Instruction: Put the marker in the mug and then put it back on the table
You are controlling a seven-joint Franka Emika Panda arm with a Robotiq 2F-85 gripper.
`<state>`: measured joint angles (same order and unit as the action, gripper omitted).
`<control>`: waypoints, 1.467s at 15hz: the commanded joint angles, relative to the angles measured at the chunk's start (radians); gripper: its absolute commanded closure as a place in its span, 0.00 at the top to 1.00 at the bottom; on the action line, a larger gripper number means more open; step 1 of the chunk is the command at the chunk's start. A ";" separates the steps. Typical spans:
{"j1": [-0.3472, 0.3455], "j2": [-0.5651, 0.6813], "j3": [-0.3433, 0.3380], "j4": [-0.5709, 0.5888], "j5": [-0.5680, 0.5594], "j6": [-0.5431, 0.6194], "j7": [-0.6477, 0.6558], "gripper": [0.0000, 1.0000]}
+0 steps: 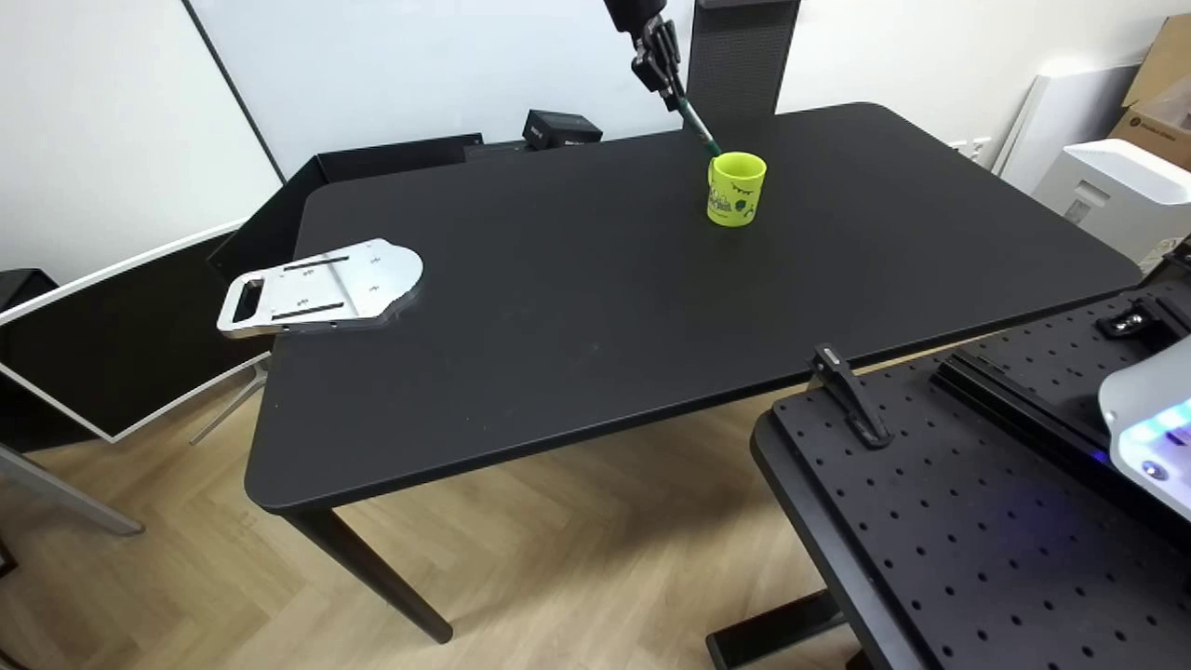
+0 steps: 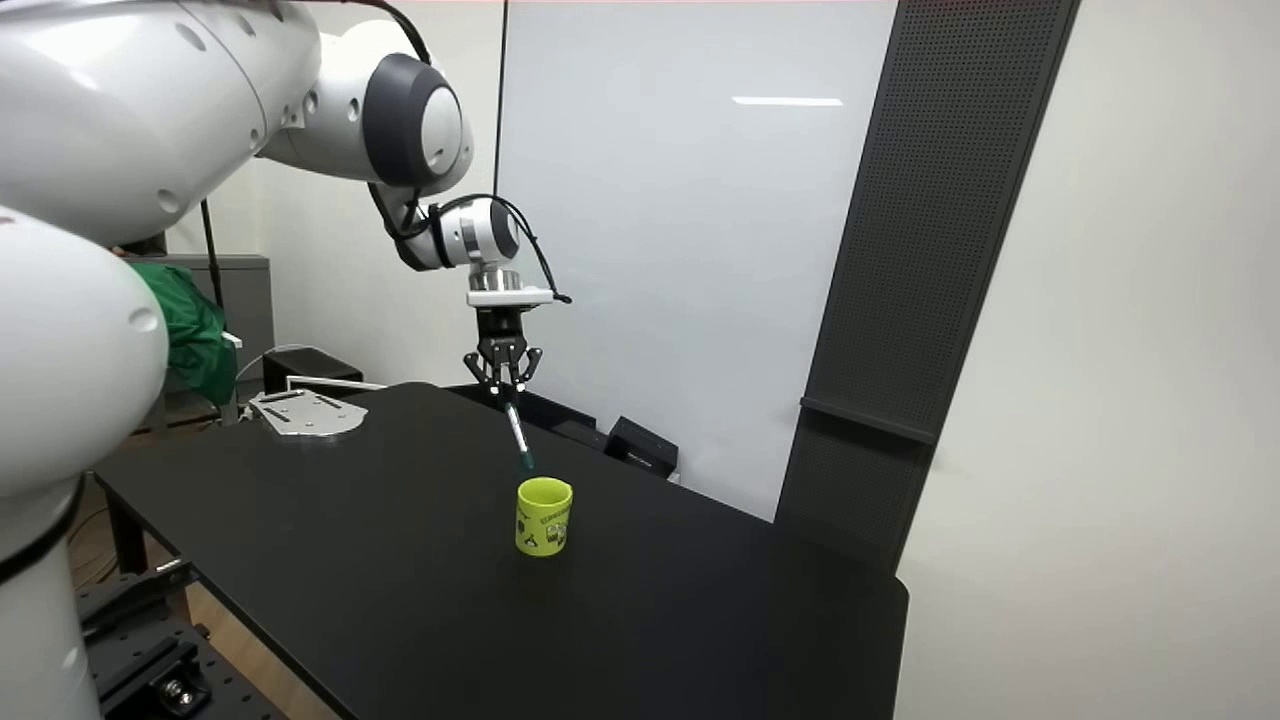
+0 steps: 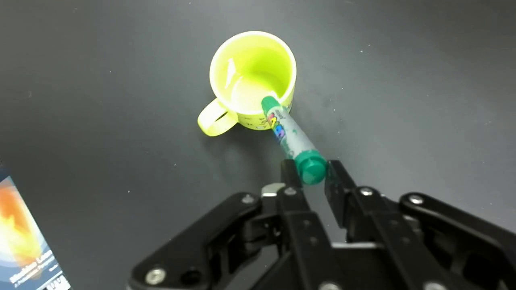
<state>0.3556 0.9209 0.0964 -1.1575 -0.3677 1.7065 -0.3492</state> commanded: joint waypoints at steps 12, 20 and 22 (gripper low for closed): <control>0.079 0.094 0.000 0.002 -0.119 0.239 -0.014 0.06; 0.107 0.143 -0.001 -0.022 -0.120 0.293 -0.028 0.06; 0.104 0.156 0.004 -0.025 -0.110 0.305 -0.028 0.06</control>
<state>0.4622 1.0690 0.0965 -1.1735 -0.4766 1.9935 -0.3734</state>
